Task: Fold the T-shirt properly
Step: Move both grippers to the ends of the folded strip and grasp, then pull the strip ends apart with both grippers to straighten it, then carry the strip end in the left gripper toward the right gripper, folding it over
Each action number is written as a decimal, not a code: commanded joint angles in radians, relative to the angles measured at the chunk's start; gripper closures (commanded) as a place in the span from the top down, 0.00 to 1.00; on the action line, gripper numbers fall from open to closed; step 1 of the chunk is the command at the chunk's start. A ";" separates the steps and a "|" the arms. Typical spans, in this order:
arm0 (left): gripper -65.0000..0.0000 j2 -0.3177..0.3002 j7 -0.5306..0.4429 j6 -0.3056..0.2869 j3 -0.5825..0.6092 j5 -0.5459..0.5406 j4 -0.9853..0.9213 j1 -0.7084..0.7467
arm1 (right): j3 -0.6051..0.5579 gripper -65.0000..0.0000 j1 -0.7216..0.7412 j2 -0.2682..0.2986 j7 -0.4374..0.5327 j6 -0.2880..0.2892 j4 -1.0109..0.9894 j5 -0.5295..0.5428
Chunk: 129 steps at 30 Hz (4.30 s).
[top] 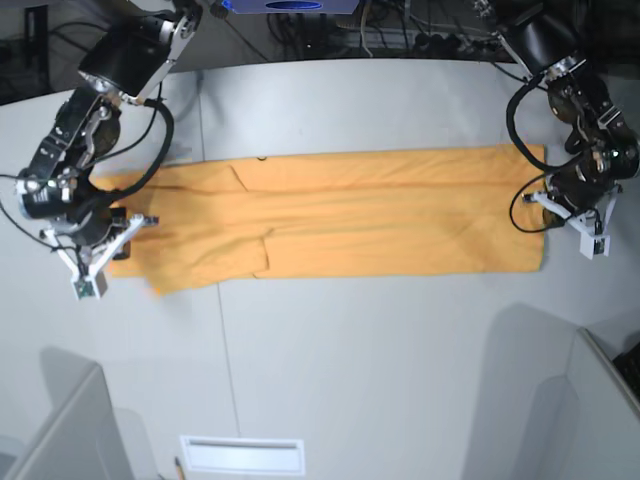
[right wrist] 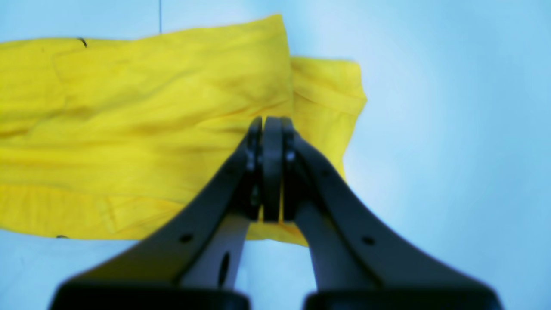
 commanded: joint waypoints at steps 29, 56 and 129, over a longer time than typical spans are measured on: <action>1.00 -0.098 -0.127 -0.045 0.089 -0.324 -0.352 0.018 | -0.001 0.00 -0.121 -0.038 0.085 0.004 -0.026 0.006; 0.00 -0.245 -0.207 -0.039 -0.017 -0.318 -0.376 0.018 | 0.008 0.00 -0.164 -0.032 0.080 0.004 0.015 0.107; 0.30 0.086 -0.164 0.102 0.663 0.097 0.109 0.063 | 0.010 0.00 -0.199 -0.038 0.080 0.003 0.032 0.153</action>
